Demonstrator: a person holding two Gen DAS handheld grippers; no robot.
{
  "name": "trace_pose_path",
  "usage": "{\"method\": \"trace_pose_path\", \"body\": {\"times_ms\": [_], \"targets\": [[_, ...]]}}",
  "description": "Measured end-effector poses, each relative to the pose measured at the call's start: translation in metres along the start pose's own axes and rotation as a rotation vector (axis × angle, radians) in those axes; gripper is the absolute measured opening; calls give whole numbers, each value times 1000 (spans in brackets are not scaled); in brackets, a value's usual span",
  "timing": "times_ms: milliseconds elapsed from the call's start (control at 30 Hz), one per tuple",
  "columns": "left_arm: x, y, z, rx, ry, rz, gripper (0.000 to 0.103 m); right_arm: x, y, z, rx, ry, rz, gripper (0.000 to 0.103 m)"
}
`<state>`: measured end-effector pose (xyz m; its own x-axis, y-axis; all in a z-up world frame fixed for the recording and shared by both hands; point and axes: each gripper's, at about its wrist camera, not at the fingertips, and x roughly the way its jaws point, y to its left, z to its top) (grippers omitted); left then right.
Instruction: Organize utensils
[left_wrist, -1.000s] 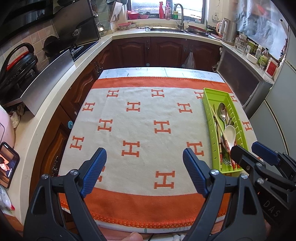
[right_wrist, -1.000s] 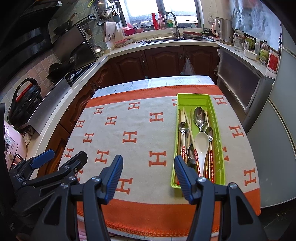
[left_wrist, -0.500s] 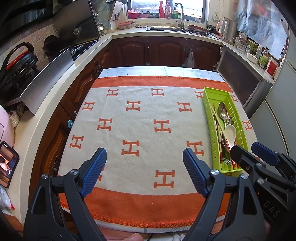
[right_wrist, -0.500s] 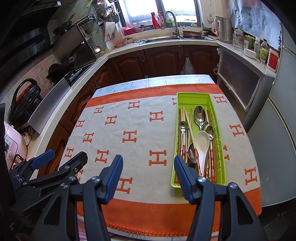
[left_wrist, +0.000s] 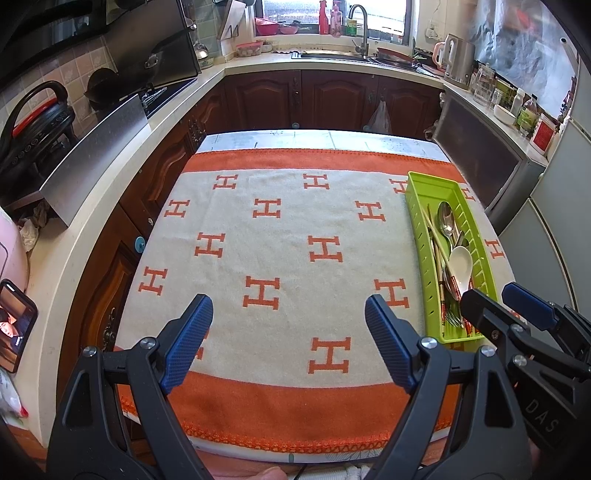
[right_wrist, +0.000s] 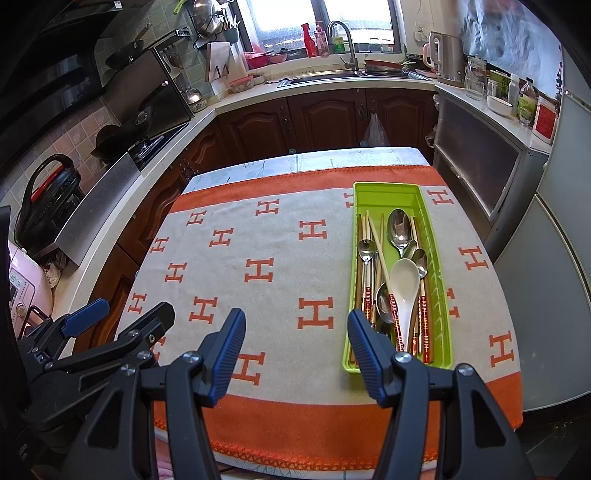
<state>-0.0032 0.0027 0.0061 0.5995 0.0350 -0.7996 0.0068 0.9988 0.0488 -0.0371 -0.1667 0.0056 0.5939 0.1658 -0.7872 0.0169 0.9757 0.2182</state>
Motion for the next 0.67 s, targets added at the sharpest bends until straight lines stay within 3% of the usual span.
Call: {"method": "trace_pose_path", "body": {"times_ms": [667], "targets": [[13,9,-5,-15,18,7,83,13,6,-5,-11,25,-11,57]]}}
